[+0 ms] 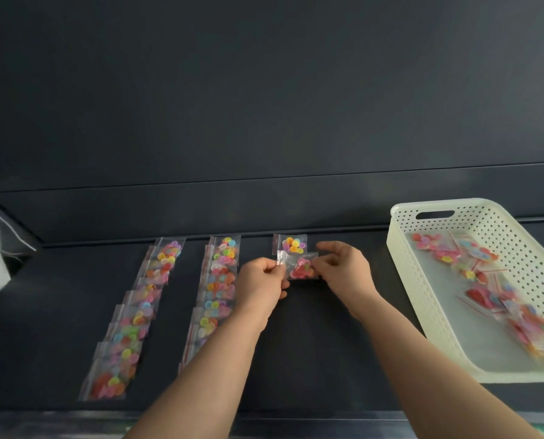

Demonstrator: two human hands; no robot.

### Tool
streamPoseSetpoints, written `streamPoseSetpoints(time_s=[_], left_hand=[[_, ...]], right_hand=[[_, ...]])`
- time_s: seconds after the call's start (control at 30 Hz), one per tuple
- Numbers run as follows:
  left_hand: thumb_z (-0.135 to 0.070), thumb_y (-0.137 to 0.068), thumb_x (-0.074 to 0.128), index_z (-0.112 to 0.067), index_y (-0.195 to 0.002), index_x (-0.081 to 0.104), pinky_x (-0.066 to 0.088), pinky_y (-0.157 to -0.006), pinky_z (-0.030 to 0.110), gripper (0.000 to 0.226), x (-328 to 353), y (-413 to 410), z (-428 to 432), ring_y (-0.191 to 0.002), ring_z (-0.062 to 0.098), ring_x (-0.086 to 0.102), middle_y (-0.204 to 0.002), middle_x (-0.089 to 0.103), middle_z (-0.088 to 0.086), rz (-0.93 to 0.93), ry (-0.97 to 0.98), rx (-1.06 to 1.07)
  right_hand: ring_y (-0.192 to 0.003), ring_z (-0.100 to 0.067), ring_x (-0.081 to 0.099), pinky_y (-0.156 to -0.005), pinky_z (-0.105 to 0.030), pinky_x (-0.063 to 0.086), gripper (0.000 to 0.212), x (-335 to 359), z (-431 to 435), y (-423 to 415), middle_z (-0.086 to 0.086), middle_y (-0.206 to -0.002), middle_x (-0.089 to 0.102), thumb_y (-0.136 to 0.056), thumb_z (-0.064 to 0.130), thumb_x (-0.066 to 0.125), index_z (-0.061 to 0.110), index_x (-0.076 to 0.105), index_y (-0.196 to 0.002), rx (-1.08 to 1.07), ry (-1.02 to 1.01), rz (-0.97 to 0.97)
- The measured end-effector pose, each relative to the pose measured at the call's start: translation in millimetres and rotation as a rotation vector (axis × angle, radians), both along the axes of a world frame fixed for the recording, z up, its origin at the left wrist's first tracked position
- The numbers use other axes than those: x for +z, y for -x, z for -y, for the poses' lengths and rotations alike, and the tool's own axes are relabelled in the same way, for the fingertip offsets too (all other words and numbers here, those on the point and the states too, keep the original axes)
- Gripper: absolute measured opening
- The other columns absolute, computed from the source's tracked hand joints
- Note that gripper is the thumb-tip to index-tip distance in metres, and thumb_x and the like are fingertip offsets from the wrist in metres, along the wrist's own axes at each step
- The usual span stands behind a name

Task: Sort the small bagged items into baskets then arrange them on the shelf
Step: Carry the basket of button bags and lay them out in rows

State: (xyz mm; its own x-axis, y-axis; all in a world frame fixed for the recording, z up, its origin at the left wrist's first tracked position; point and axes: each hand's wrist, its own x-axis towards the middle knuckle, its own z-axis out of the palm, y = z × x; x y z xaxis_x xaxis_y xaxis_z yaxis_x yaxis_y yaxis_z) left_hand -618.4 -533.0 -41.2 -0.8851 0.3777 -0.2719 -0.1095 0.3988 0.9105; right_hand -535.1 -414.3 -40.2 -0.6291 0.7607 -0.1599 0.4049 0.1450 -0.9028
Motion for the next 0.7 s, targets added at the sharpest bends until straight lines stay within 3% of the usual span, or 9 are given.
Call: streamPoseSetpoints(time_s=[0.3, 0.43, 0.6, 0.7], left_hand=[[-0.017, -0.097, 0.057, -0.019, -0.088, 0.059, 0.061, -0.056, 0.032, 0.010, -13.5, 29.8, -12.6, -0.065, 0.014, 0.070, -0.085, 0.069, 0.004, -0.163, 0.264, -0.057], [-0.025, -0.095, 0.061, -0.018, -0.094, 0.056, 0.062, -0.058, 0.039, 0.008, -14.3, 31.4, -13.7, -0.065, 0.016, 0.070, -0.083, 0.068, 0.002, -0.231, 0.363, -0.095], [-0.029, -0.094, 0.063, -0.017, -0.102, 0.050, 0.061, -0.054, 0.037, 0.019, -11.6, 34.7, -13.7, -0.062, 0.018, 0.070, -0.088, 0.067, 0.005, -0.226, 0.354, -0.093], [-0.031, -0.093, 0.063, -0.019, -0.101, 0.050, 0.062, -0.060, 0.040, 0.020, -9.5, 31.9, -10.5, -0.071, 0.022, 0.070, -0.093, 0.066, 0.005, -0.217, 0.273, -0.069]], right_hand=[[-0.070, 0.003, 0.054, -0.069, -0.018, 0.038, 0.040, -13.7, 3.6, 29.9, 0.014, -0.071, 0.063, -0.082, 0.021, 0.072, 0.018, 0.059, -0.119, -0.102, -0.174, 0.070], [-0.074, -0.004, 0.058, -0.068, -0.020, 0.039, 0.036, -16.2, 4.0, 34.2, 0.012, -0.073, 0.064, -0.082, 0.022, 0.073, 0.017, 0.059, -0.115, -0.119, -0.220, 0.110], [-0.074, -0.007, 0.057, -0.066, -0.020, 0.039, 0.036, -14.3, 4.2, 33.5, 0.009, -0.076, 0.062, -0.080, 0.025, 0.074, 0.016, 0.060, -0.112, -0.108, -0.235, 0.138], [-0.079, -0.011, 0.060, -0.071, -0.021, 0.041, 0.030, -2.3, -0.9, 27.4, 0.006, -0.081, 0.063, -0.082, 0.023, 0.071, 0.015, 0.063, -0.109, -0.078, -0.257, 0.119]])
